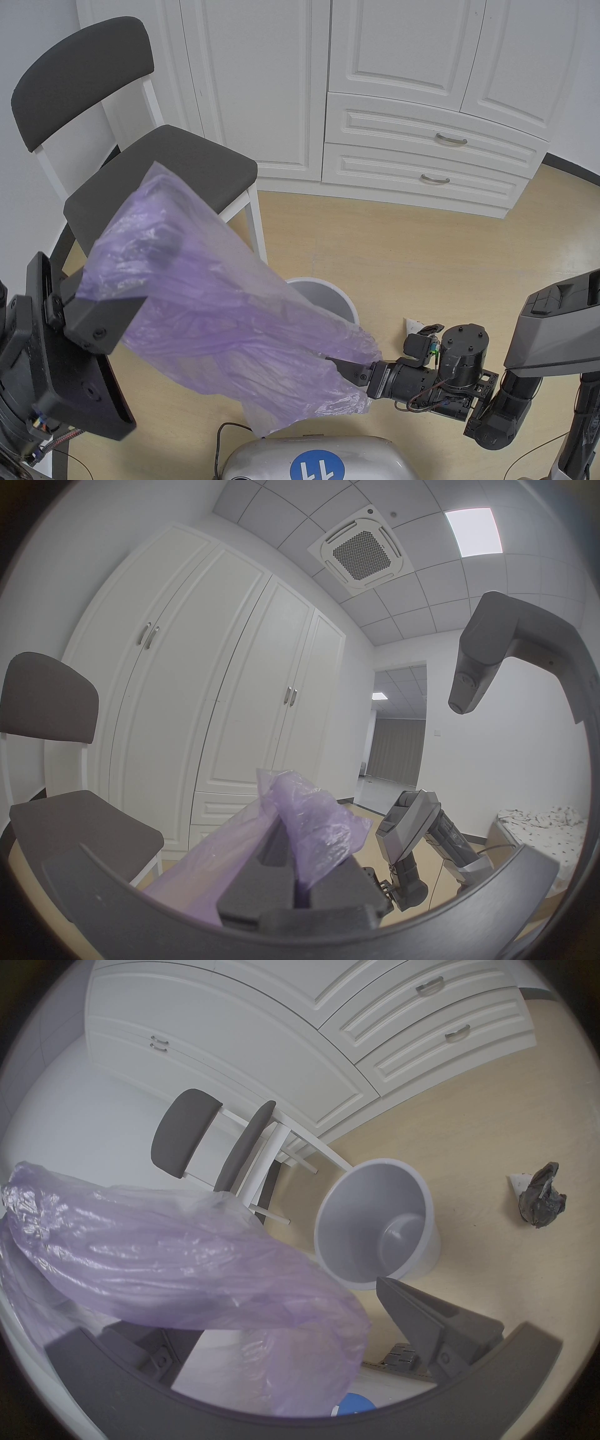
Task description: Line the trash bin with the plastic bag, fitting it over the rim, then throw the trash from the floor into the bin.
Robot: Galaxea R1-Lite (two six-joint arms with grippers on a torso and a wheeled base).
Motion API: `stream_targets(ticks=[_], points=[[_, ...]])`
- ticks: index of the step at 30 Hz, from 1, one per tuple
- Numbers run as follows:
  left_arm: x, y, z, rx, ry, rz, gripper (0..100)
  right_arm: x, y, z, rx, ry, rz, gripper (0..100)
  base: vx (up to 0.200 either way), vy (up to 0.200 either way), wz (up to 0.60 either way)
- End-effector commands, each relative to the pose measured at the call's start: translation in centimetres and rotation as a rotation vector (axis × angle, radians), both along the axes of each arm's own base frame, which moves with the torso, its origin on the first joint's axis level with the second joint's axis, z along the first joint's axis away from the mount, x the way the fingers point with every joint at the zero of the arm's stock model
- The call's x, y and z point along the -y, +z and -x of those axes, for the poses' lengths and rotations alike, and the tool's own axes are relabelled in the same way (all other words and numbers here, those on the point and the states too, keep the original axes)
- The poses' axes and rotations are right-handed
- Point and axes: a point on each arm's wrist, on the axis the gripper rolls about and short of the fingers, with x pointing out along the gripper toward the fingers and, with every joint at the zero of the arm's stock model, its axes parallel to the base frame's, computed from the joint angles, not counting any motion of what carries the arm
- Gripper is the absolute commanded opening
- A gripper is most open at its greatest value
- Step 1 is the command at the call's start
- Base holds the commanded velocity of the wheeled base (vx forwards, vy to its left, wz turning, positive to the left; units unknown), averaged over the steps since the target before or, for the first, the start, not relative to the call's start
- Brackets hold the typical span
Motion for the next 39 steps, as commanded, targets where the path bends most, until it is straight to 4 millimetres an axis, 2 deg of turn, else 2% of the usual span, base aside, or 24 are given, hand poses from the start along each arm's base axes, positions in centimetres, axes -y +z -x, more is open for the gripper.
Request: stream_targets(ticks=[1, 2, 11, 21, 31, 33, 39], points=[[0.0, 0.0, 0.0, 0.0, 0.001, 0.0, 0, 0.0, 0.1, 0.0, 0.017, 0.001, -0.005, 100, 0.0, 0.0, 0.0], [0.0, 0.0, 0.0, -0.001, 0.001, -0.001, 0, 0.0, 0.2, 0.1, 0.018, -0.001, -0.004, 0, 0.0, 0.0, 0.0], [0.1, 0.0, 0.0, -0.001, -0.001, -0.003, 0, -0.1, 0.4, 0.0, 0.027, -0.01, -0.008, 0, 0.0, 0.0, 0.0], [0.3, -0.3, -0.2, -0.014, 0.0, -0.014, 0, 0.5, 2.2, 0.1, 0.075, -0.025, -0.039, 0, 0.0, 0.0, 0.0], [0.8, -1.4, -0.8, -0.053, 0.019, -0.064, 0, 2.2, 6.0, 0.4, 0.299, -0.078, 0.015, 0, 0.0, 0.0, 0.0], [1.2, -1.9, -1.2, -0.069, 0.024, -0.086, 0, 2.7, 7.8, 0.8, 0.385, -0.132, 0.02, 0, 0.0, 0.0, 0.0], [1.8, -3.0, -1.9, -0.104, 0.04, -0.132, 0, 4.0, 10.4, 1.5, 0.495, -0.171, 0.012, 0, 0.0, 0.0, 0.0]])
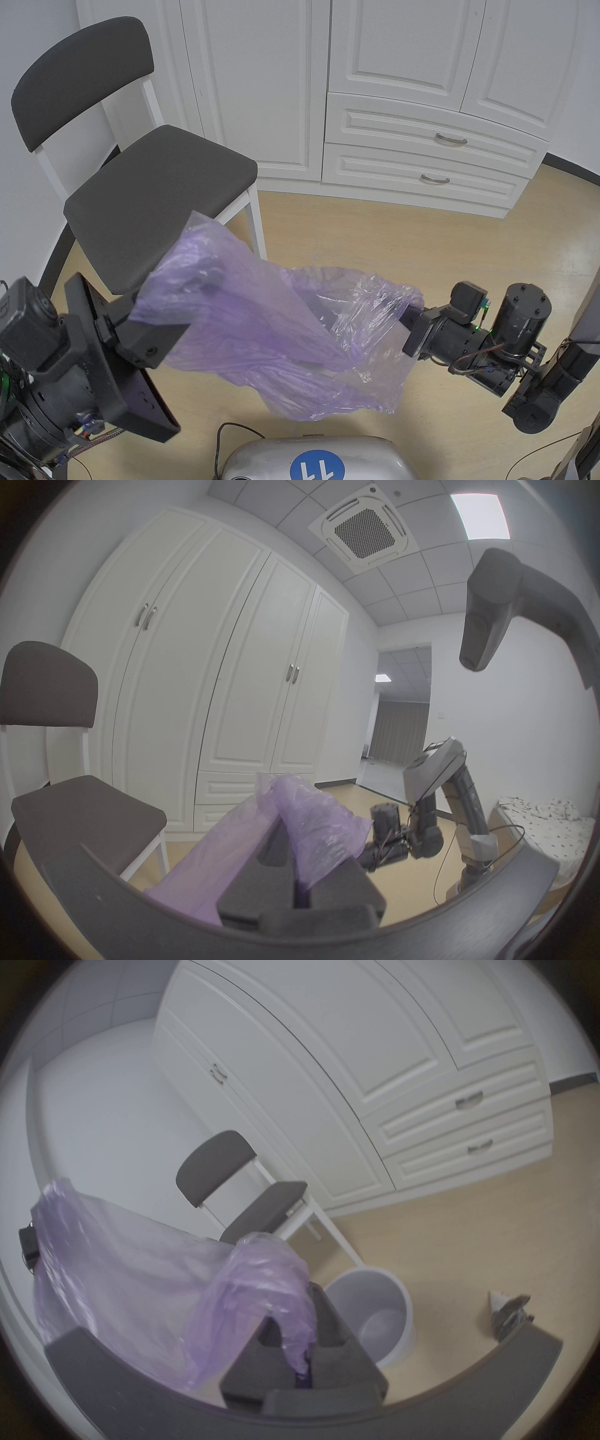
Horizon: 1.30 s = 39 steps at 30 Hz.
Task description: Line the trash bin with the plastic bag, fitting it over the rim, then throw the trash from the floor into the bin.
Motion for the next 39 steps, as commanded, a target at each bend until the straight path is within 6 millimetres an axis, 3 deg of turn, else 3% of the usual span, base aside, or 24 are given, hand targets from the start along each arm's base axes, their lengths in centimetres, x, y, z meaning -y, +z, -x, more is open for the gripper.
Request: stream_targets(ticks=[1, 9, 17, 22, 27, 31, 39], points=[[0.9, -1.5, -1.0, -0.047, 0.017, -0.065, 0, 1.5, 3.2, 0.7, 0.131, -0.04, -0.042, 0, 0.0, 0.0, 0.0], [2.3, -4.4, -3.4, -0.143, 0.064, -0.172, 0, 3.6, 7.0, 1.6, 0.29, -0.103, -0.072, 0, 0.0, 0.0, 0.0], [4.5, -8.7, -6.0, -0.272, 0.09, -0.268, 0, 4.6, 10.1, 3.2, 0.431, -0.142, -0.102, 0, 0.0, 0.0, 0.0], [4.6, -10.3, -8.3, -0.261, 0.158, -0.243, 0, 4.7, 11.7, 4.0, 0.412, -0.215, -0.078, 0, 0.0, 0.0, 0.0], [3.7, -10.6, -10.1, -0.258, 0.23, -0.235, 0, 4.8, 12.3, 5.0, 0.394, -0.27, -0.003, 0, 0.0, 0.0, 0.0], [3.4, -9.9, -10.3, -0.237, 0.246, -0.219, 0, 5.2, 12.1, 5.4, 0.403, -0.323, 0.102, 0, 0.0, 0.0, 0.0], [1.7, -8.6, -10.8, -0.178, 0.313, -0.209, 0, 7.3, 10.2, 7.8, 0.428, -0.395, 0.415, 0, 0.0, 0.0, 0.0]])
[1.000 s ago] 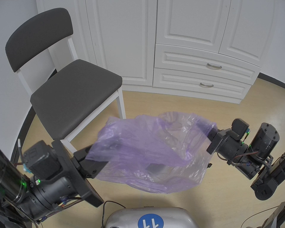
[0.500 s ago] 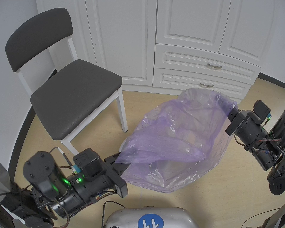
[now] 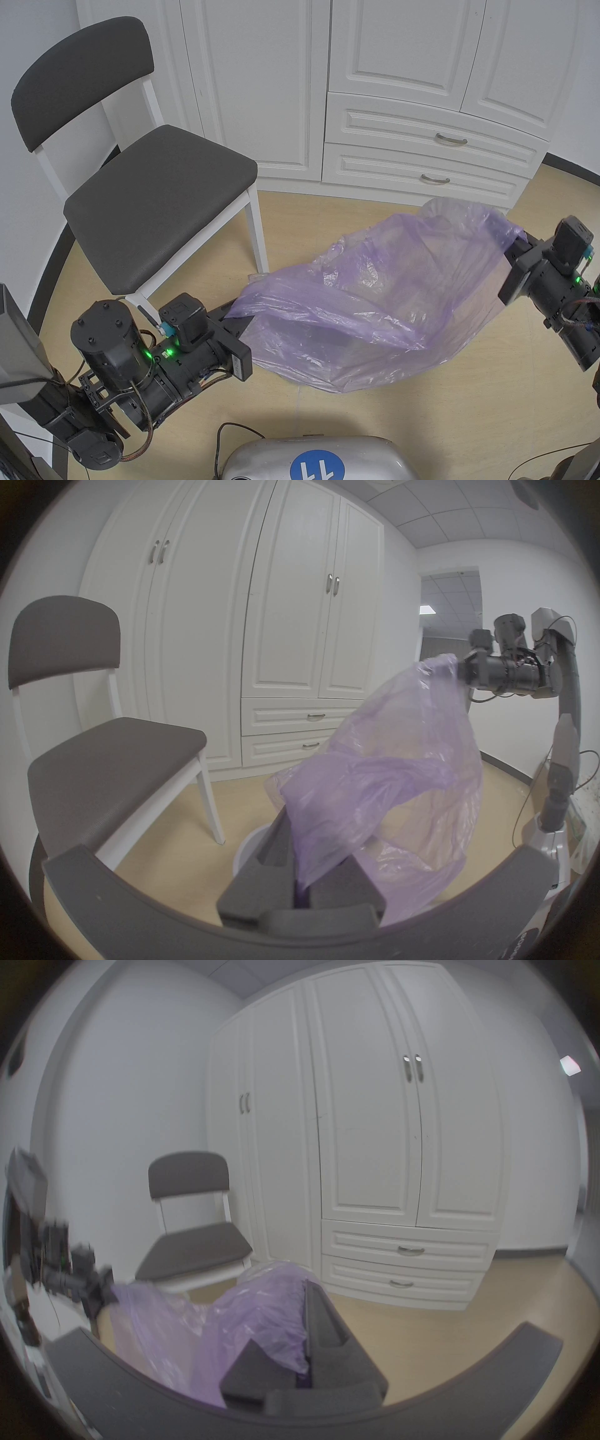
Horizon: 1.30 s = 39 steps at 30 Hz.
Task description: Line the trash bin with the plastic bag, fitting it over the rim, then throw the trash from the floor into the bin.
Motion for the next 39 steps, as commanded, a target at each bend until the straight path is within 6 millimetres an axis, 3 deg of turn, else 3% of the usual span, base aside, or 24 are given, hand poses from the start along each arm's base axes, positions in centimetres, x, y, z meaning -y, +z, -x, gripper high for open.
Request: stream_targets(ticks=[1, 6, 18, 39], points=[[-1.0, 1.0, -0.2, 0.039, 0.035, 0.016, 0, 1.9, -0.8, 2.7, -0.009, -0.043, 0.125, 0, 0.0, 0.0, 0.0], [-1.1, 1.6, 0.4, 0.066, 0.027, 0.01, 0, 2.8, -2.8, 3.6, -0.08, -0.111, 0.314, 0, 0.0, 0.0, 0.0], [-1.0, 1.5, 0.4, 0.068, 0.026, -0.002, 0, 2.5, -6.0, 3.2, -0.237, -0.095, 0.443, 0, 0.0, 0.0, 0.0], [-3.0, 0.9, -2.1, 0.068, 0.142, -0.038, 0, 3.9, -7.5, 0.4, -0.349, -0.241, 0.496, 0, 0.0, 0.0, 0.0]])
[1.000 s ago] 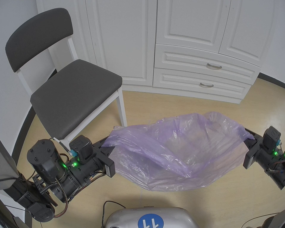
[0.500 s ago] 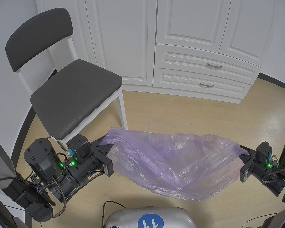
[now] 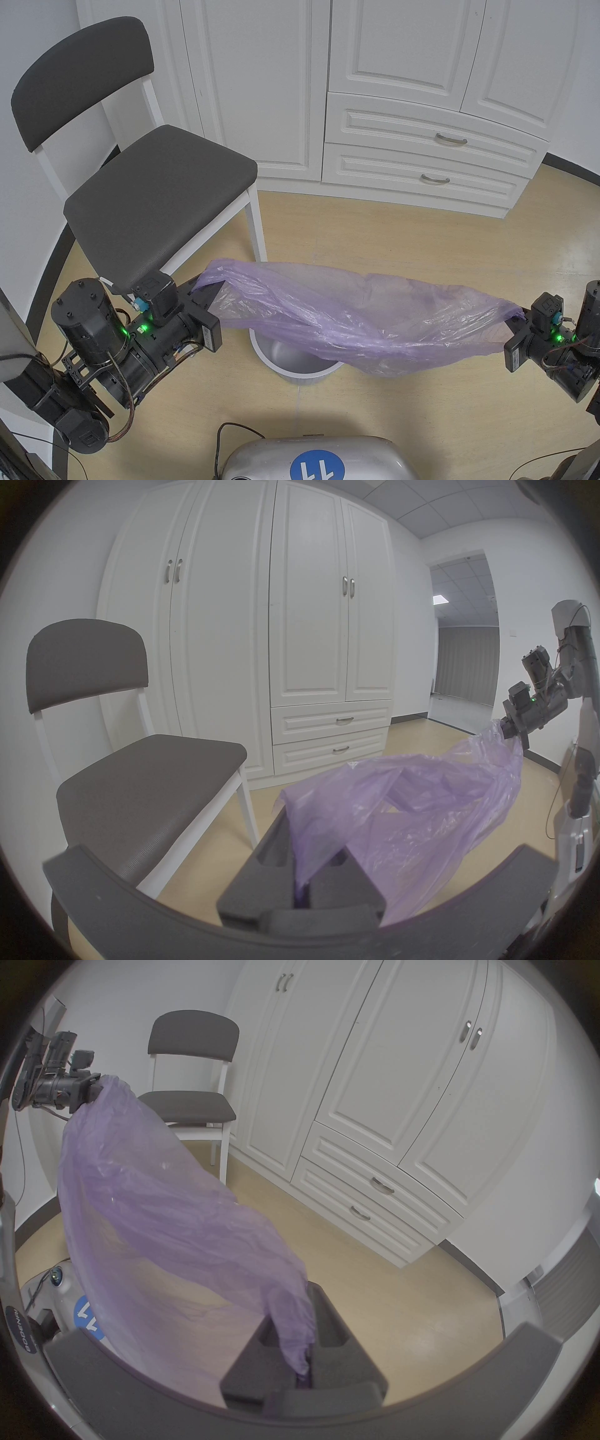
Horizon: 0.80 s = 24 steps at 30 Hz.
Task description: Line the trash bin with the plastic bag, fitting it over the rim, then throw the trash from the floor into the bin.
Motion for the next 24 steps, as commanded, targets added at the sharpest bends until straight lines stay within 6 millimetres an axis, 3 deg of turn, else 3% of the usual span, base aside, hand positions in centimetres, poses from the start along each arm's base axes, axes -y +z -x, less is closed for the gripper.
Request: stream_targets(ticks=[1, 13, 24], points=[[-0.2, -0.3, -0.4, -0.007, 0.017, -0.006, 0, 0.0, -0.4, -0.5, -0.019, -0.022, 0.013, 0, 0.0, 0.0, 0.0], [-0.9, 0.4, -1.4, 0.019, 0.058, 0.013, 0, -0.1, 0.8, -1.4, 0.033, -0.104, -0.011, 0, 0.0, 0.0, 0.0], [-0.8, 2.5, -3.0, 0.016, 0.093, 0.141, 0, -0.8, 3.5, -2.9, 0.112, -0.135, -0.23, 0, 0.0, 0.0, 0.0]])
